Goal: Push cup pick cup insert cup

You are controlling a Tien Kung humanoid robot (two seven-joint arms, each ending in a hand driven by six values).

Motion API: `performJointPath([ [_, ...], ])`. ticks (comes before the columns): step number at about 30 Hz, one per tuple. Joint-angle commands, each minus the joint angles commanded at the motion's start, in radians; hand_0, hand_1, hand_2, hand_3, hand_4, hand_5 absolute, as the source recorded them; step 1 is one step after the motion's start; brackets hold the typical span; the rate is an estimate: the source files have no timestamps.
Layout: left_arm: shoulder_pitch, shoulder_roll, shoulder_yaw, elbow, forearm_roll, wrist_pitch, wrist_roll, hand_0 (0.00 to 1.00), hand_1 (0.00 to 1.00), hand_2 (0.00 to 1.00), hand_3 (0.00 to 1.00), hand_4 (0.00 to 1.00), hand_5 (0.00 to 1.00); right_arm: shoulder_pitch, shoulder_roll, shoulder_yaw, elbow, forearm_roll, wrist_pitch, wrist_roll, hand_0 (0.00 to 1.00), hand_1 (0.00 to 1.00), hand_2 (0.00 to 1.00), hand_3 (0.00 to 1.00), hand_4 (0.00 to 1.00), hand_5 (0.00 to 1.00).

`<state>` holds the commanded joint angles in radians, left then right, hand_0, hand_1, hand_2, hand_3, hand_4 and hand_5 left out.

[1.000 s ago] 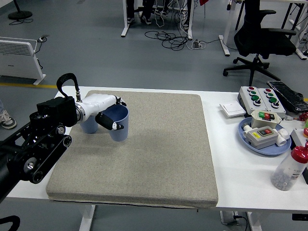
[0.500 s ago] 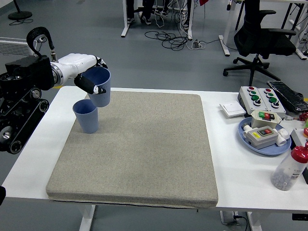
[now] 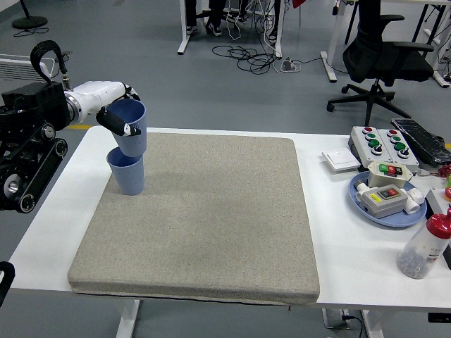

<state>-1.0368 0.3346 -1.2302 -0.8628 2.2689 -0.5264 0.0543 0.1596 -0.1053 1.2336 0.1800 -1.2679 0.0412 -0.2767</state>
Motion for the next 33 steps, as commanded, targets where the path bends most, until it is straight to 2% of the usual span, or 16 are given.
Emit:
performJointPath([
  [11,-0.017,-0.013,-0.016,0.091,0.0,0.018,-0.018,0.38,0.566,0.569,0.603,0.645,0.175,0.007,0.0,0.0,0.0,-0.002,0.0,0.003,0.724,0.657,0.66,0.582,0.096,0.546],
  [25,-0.023,-0.015,-0.045,0.144,0.0,0.029,-0.025,0.379,0.568,0.571,0.603,0.645,0.173,0.01,0.001,0.004,0.0,-0.008,0.0,0.004,0.724,0.657,0.66,0.581,0.094,0.547],
  [31,-0.024,-0.021,-0.056,0.184,0.0,0.054,-0.043,0.377,0.569,0.572,0.605,0.645,0.173,0.01,0.0,0.004,0.0,-0.009,0.001,0.003,0.723,0.657,0.659,0.581,0.093,0.547],
  [33,-0.022,-0.021,-0.058,0.189,0.0,0.048,-0.04,0.354,0.571,0.58,0.606,0.68,0.194,0.01,0.0,0.003,0.0,-0.007,0.001,0.003,0.723,0.657,0.659,0.581,0.091,0.546],
])
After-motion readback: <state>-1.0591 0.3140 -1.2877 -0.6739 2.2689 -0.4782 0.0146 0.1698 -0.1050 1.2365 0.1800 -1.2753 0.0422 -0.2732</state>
